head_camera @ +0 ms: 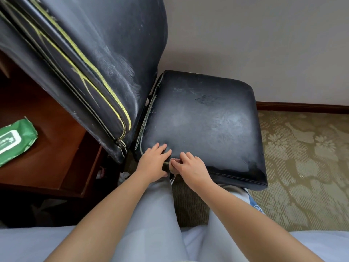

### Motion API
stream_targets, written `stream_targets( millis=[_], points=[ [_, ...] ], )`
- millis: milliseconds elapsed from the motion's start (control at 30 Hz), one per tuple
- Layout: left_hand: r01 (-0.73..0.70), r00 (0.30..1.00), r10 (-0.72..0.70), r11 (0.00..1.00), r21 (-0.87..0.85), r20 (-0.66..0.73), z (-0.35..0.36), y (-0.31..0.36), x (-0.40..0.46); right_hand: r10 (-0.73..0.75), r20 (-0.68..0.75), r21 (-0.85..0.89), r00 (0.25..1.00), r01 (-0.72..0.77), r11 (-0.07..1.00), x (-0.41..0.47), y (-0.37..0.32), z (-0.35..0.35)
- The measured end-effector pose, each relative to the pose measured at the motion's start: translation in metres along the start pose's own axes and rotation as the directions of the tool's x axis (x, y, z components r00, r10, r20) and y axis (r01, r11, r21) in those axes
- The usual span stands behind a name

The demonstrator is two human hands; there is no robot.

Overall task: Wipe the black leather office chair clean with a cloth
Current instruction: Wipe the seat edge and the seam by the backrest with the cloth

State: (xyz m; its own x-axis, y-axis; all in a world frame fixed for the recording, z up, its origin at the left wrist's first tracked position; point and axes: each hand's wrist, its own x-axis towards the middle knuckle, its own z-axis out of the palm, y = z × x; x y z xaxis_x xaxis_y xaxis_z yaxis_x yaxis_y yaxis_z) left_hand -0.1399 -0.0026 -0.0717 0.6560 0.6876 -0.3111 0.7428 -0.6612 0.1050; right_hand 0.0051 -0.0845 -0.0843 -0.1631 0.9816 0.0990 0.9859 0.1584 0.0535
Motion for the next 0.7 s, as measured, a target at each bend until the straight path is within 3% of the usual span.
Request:
stream_targets(
  millis=[700],
  points=[
    [0.045,0.998,-0.045,0.999,-0.028,-0.031,0.002,-0.003,0.003,-0.019,0.039,-0.006,0.999,0.019,1.0,-0.01,0.009,0.004]
  ],
)
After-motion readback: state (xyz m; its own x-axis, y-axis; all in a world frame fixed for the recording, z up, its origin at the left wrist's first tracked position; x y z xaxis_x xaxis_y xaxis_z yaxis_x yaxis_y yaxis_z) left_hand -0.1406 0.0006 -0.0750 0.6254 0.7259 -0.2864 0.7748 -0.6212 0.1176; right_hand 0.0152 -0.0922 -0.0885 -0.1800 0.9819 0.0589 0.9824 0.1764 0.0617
